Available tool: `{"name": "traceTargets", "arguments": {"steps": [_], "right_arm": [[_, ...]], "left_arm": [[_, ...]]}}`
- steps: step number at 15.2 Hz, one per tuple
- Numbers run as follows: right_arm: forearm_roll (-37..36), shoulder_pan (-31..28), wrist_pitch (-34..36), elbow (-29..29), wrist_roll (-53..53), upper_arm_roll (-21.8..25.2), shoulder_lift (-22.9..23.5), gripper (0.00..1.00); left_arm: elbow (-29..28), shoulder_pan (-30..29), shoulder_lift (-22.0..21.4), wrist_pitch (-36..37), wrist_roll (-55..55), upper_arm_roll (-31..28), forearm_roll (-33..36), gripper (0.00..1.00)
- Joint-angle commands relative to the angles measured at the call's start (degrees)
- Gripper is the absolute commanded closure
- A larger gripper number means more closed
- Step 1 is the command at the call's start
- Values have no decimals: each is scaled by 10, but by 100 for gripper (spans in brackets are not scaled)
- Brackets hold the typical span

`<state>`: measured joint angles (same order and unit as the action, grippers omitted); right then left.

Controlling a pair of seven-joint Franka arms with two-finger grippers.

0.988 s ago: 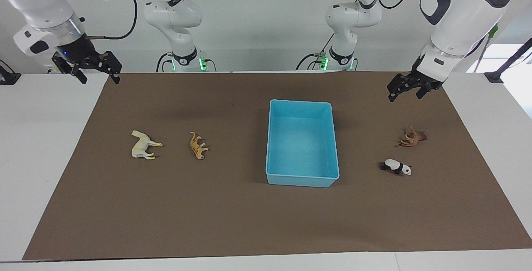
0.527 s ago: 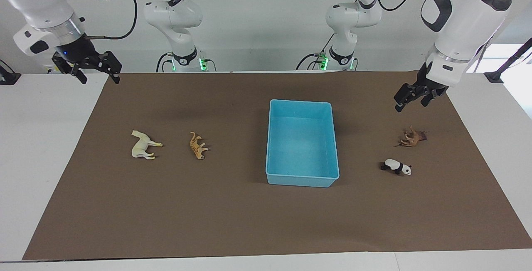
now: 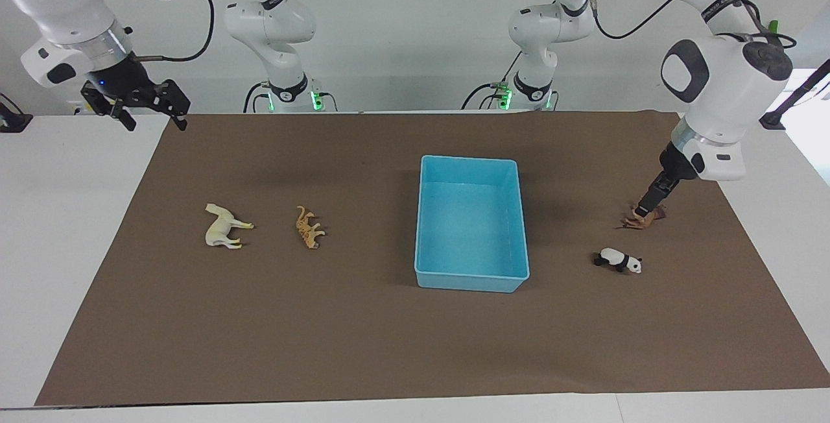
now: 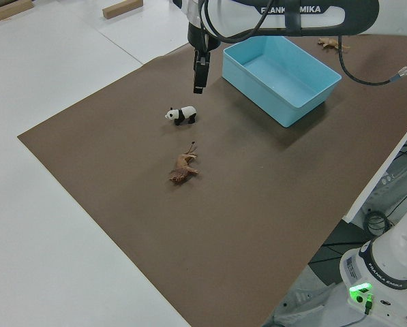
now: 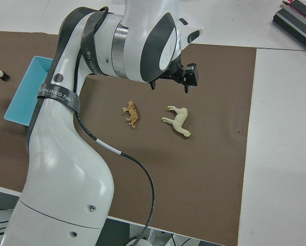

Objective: Put all toys into storage box
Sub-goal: 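Reach the left gripper to the black-and-white panda figure, then grasp the panda with the left gripper while the right gripper reaches the horse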

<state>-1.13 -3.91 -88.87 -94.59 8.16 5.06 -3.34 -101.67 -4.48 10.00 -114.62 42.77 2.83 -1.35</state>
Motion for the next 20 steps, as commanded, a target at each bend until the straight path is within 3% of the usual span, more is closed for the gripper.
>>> {"name": "traceTargets", "arguments": {"steps": [1,3,10,13,16,20], "right_arm": [[-5,-3,-3,-12,9,-1,-11,0],[-4,-4,-3,-12,15,-1,-12,0],[2,-6,-58,-30,55,-3,1,0],[2,-19,-104,-31,84,-3,54,0],[3,-27,-203,-57,86,-3,106,0],[7,-20,-263,-77,-31,-5,155,0]], "left_arm": [[-40,7,22,-86,106,1,-1,0],[-85,7,22,-142,119,1,-1,0],[-84,14,92,-215,209,1,50,0],[-90,11,99,-241,214,1,50,0],[-99,10,107,-275,255,1,50,0],[-110,9,107,-281,257,1,50,9]]}}
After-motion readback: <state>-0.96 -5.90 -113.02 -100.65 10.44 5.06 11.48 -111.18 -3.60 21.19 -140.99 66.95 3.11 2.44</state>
